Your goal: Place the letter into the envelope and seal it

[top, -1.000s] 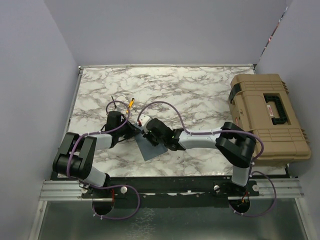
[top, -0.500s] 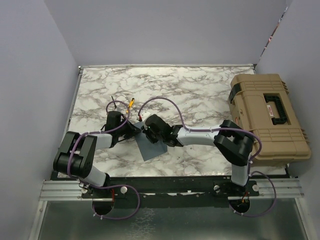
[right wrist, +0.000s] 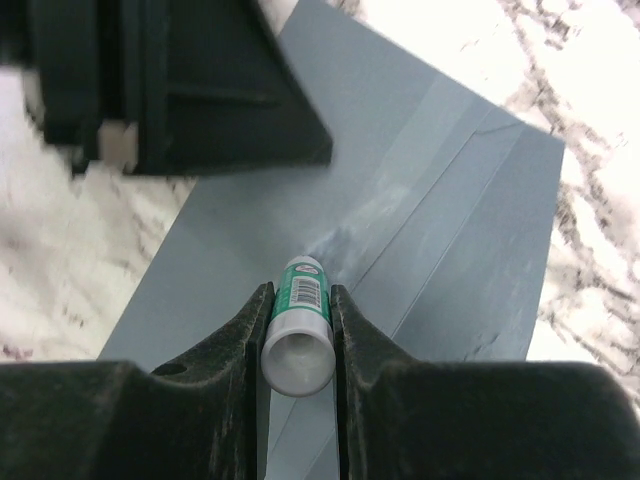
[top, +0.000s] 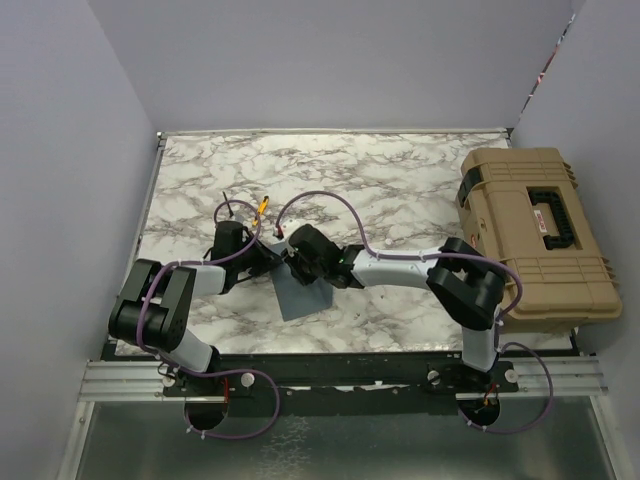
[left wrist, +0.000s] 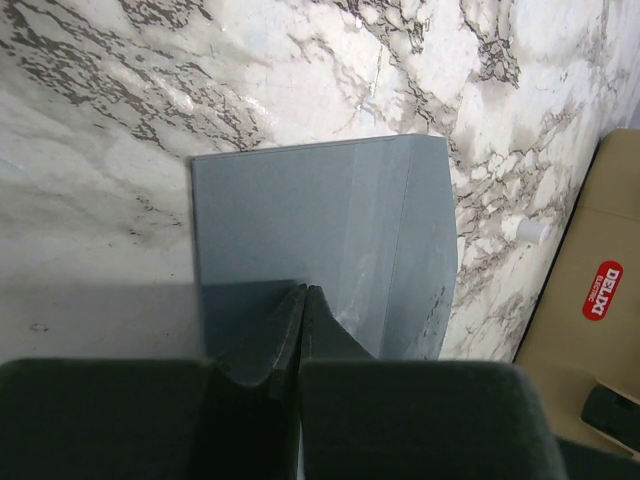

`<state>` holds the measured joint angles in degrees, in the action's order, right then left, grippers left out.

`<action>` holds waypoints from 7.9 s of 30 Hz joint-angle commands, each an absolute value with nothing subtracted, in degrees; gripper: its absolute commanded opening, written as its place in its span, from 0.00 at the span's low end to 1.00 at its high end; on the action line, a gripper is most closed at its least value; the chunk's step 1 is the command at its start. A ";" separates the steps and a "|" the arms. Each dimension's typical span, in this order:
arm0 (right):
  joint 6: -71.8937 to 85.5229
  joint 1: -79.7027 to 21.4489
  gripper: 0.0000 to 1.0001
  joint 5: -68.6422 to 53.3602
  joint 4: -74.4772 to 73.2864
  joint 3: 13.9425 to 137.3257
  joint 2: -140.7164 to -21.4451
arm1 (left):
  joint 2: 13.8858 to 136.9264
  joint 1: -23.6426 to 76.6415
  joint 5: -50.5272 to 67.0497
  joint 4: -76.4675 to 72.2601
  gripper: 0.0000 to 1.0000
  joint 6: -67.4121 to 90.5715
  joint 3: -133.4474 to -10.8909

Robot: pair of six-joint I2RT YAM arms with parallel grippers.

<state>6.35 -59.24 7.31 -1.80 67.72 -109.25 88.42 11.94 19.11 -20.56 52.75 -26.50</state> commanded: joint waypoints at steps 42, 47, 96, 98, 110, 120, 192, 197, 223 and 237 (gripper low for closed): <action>7.98 -61.21 0.01 3.39 -8.09 61.15 -105.15 | 93.44 11.47 15.35 -11.64 0.00 51.34 -26.19; 8.30 -61.28 0.01 4.56 -7.14 62.91 -107.52 | 93.70 11.43 15.29 -11.83 0.00 51.37 -26.19; 65.46 -21.46 0.06 -21.48 8.21 37.49 -86.96 | 70.97 10.28 21.10 7.19 0.79 41.03 -35.96; 65.65 -20.14 0.08 -23.48 9.94 37.46 -88.31 | 70.76 10.28 21.15 7.66 0.82 40.40 -36.02; 68.13 -15.74 0.11 -28.51 16.17 35.38 -92.55 | 71.88 10.20 20.55 8.52 0.85 40.57 -37.19; 73.20 -14.64 0.11 -28.21 15.53 32.97 -95.28 | 72.77 10.24 19.44 8.49 0.87 41.54 -36.85; 43.07 -31.07 0.16 -49.21 -5.03 73.72 -122.01 | 81.57 13.12 16.26 -7.84 0.00 41.98 -26.90; 42.46 -31.82 0.17 -49.84 -4.94 74.71 -123.21 | 81.87 13.34 16.35 -7.86 0.00 42.34 -26.72; 27.37 -41.67 0.22 -22.13 -23.49 86.13 -126.81 | 80.24 13.51 19.34 -8.91 0.00 45.19 -27.24; 7.39 -50.57 0.34 7.75 -9.82 74.01 -118.83 | 84.30 13.20 25.71 -9.23 0.00 44.07 -39.27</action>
<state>17.67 -50.33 -5.06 -14.00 80.86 -118.67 81.49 13.23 23.31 -8.05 44.75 -37.04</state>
